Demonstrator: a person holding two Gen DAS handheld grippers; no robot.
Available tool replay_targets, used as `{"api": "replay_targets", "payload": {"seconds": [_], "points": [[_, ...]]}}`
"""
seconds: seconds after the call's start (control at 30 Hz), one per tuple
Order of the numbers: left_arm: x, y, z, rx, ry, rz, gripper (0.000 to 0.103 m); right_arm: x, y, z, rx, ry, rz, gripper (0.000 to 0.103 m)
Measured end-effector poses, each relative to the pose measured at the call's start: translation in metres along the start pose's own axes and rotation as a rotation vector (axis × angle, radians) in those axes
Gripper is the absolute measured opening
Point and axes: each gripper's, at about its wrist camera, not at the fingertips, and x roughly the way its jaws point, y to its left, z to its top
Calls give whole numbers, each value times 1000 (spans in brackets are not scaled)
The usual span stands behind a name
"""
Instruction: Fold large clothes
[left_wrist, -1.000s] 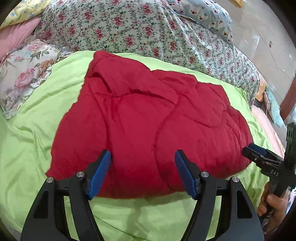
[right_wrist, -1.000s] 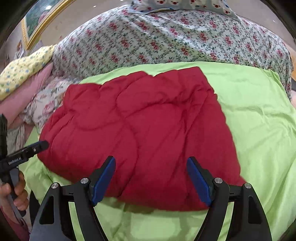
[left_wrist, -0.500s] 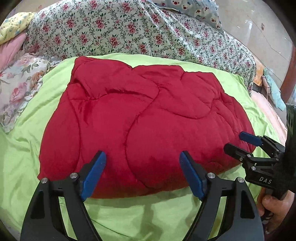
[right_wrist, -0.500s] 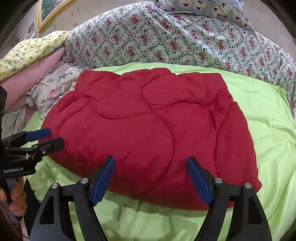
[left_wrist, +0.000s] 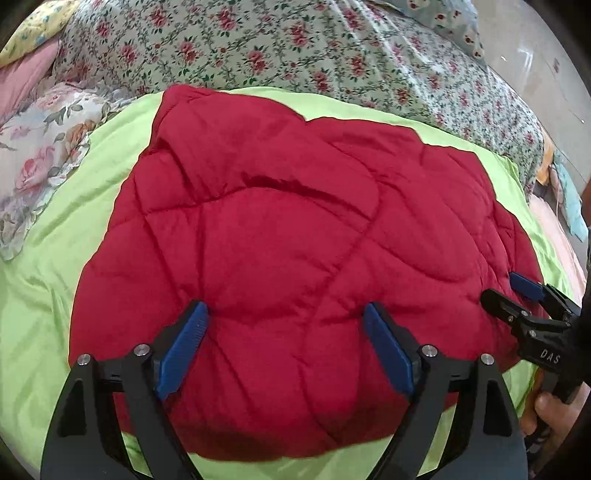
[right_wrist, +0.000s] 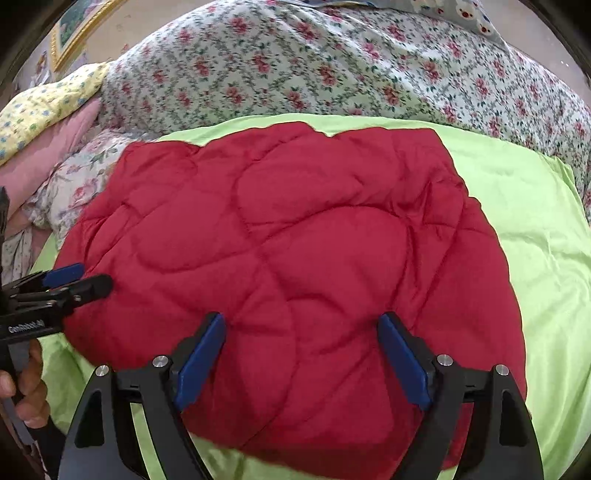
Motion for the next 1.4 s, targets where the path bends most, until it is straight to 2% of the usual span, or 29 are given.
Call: {"api": "replay_targets", "payload": {"seconds": [0.27,0.5,0.77,1.17,1.4], "points": [[19,1,2,7,-11,43,94,20,-12,8,14,-5,-38,89],[24,1,3,-3,-16,65,95,24,-17,7,22,-24,-29,91],[26,-4,5,-40,2,132,96,22,-18,4,6,-48,-13,90],[29,-8,7,-93,10,213,98,11,-27,-4,-28,-79,60,90],[27,-11,5,-88,14,239,98,-5,-41,-8,29,-94,65,90]]}}
